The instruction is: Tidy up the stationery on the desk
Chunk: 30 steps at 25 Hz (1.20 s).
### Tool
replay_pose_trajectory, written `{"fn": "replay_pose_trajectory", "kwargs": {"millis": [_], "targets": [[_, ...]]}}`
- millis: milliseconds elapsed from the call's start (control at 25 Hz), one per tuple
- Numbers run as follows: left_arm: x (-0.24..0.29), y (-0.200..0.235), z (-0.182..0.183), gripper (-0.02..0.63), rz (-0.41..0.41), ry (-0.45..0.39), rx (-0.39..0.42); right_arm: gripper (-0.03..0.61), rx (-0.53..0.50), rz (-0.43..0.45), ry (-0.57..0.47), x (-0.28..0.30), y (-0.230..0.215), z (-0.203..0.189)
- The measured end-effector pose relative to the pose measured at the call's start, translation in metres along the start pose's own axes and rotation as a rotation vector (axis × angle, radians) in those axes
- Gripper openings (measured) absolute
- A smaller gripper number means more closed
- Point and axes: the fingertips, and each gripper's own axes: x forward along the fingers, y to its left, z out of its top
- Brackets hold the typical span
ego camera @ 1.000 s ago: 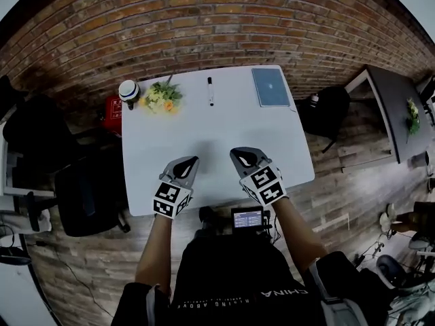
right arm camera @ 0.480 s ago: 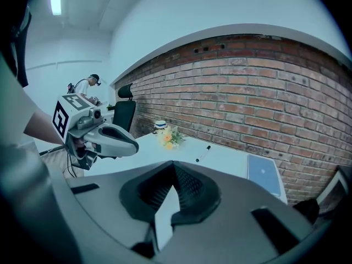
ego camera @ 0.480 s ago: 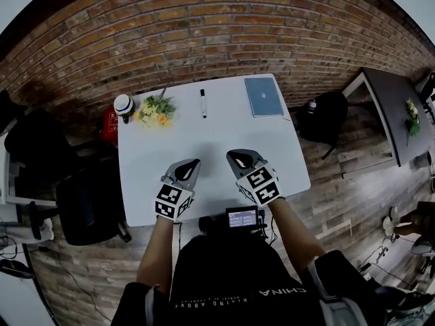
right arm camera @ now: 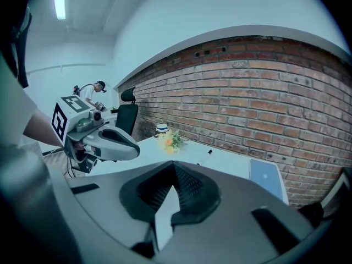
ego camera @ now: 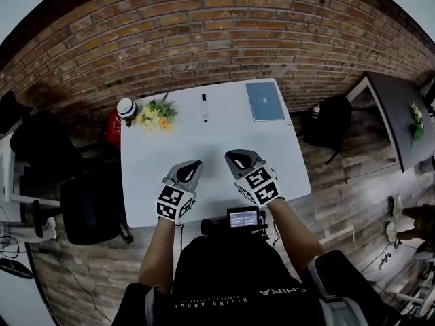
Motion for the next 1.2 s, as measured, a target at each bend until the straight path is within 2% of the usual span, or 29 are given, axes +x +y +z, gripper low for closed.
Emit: {"fn": "replay_pose_trajectory", "kwargs": {"millis": [480, 800, 1000, 1200], "targets": [[-0.003, -0.005, -0.001, 0.005, -0.030, 0.002, 0.013, 0.008, 0.011, -0.022, 0.008, -0.006, 0.004, -0.005], [0.004, -0.012, 0.001, 0.005, -0.131, 0.011, 0.034, 0.008, 0.022, -0.066, 0.040, -0.018, 0.001, -0.015], [0.035, -0.018, 0.010, 0.005, -0.172, 0.022, 0.052, 0.008, 0.035, -0.100, 0.074, -0.032, -0.029, -0.034], [0.089, -0.020, 0.029, 0.005, -0.177, 0.034, 0.055, 0.008, 0.071, -0.132, 0.074, -0.034, -0.086, -0.045]]}}
